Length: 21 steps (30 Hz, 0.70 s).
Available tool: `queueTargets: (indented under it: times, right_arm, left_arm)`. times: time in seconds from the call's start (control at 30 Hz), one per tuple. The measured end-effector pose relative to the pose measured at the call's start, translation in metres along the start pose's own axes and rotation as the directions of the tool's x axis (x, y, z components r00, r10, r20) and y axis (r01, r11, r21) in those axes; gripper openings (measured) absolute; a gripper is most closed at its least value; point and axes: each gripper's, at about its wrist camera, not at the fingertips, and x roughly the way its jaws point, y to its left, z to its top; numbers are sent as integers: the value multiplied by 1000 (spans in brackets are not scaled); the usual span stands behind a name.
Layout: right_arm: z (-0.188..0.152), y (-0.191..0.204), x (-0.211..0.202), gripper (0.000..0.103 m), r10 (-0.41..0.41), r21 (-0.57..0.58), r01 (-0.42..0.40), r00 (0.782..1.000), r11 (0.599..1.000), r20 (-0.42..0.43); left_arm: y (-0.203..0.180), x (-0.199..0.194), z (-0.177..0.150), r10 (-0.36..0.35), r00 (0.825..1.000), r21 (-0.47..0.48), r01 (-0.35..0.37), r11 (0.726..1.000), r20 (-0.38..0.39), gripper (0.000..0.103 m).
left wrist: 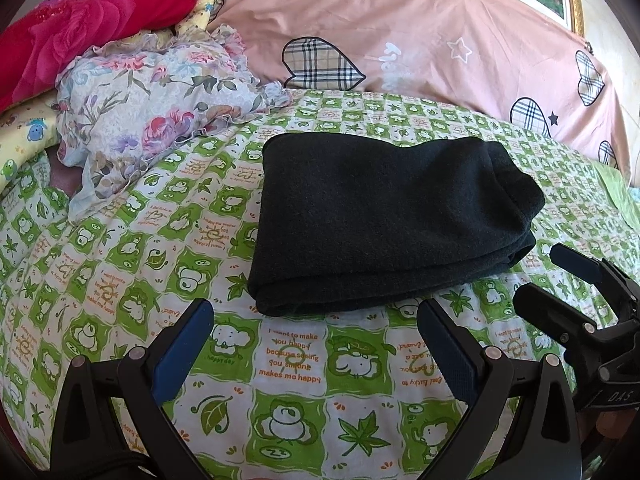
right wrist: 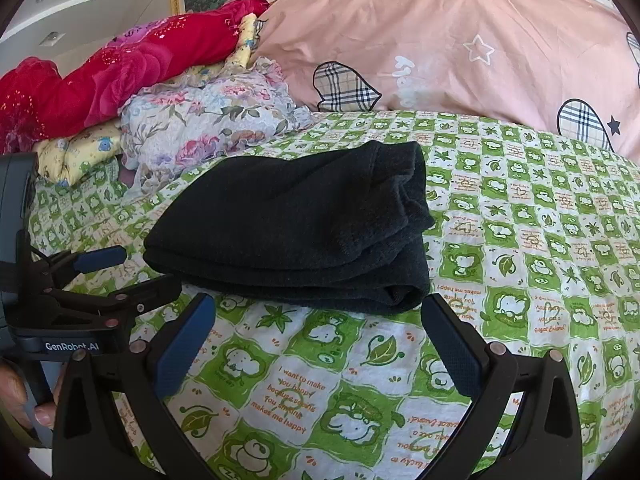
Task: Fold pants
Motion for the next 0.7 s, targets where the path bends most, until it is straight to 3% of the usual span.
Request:
queueTargets:
  times: [0.27, 0.7]
  right_arm:
    - [11, 3, -7, 102, 18, 5, -19, 999, 1000, 45]
    - [28, 8, -1, 102, 12, -22, -11, 1000, 1000, 23]
  left_arm:
    - [2, -6, 7, 12, 1000, -5, -12, 1000, 2, 102]
    - [8, -12, 30, 14, 1000, -12, -14, 1000, 8, 100]
